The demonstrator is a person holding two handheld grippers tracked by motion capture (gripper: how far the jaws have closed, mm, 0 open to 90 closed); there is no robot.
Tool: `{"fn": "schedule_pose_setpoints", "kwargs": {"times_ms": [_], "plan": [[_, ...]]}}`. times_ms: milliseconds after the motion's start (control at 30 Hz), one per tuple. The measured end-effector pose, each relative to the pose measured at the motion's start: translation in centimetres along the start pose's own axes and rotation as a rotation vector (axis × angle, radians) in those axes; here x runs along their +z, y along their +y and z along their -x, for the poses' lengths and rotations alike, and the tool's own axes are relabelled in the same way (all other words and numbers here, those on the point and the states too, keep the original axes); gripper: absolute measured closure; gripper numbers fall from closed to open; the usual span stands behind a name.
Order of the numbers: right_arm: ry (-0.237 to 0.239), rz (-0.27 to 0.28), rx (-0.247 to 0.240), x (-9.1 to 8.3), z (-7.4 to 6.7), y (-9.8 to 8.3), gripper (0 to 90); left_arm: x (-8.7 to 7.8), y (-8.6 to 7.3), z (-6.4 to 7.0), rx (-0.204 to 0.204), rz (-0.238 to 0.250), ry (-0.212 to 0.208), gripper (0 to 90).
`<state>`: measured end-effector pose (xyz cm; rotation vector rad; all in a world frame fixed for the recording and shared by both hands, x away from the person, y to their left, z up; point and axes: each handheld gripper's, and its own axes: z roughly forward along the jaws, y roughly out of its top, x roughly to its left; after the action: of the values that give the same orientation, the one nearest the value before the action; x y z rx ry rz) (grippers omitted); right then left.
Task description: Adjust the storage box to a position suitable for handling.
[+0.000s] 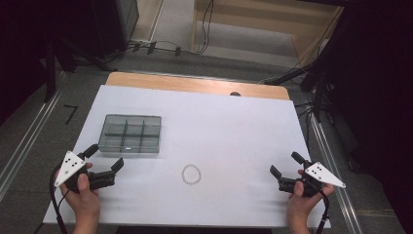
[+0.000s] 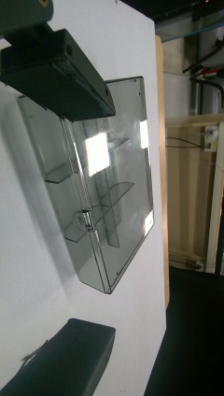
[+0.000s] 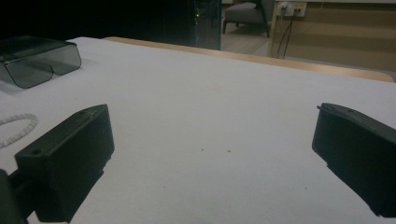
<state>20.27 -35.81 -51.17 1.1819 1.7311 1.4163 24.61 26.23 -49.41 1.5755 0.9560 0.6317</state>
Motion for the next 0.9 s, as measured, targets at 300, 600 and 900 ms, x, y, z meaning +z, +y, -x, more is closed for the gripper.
{"fn": "schedule_pose_setpoints", "kwargs": {"times_ms": [300, 600, 900], "plan": [[-0.009, -0.007, 0.001, 0.2, 0.1, 0.0, 0.0, 0.0, 0.2, -0.1, -0.002, -0.011, -0.006, 0.0], [-0.007, -0.004, 0.004, 0.1, 0.1, 0.0, 0.0, 0.2, 1.0, -0.4, -0.093, -0.017, -0.013, 0.0], [-0.034, 0.0, 0.022, -0.2, 0.1, -0.1, 0.0, 0.1, 3.3, -0.1, -0.062, -0.044, -0.022, 0.0]]}}
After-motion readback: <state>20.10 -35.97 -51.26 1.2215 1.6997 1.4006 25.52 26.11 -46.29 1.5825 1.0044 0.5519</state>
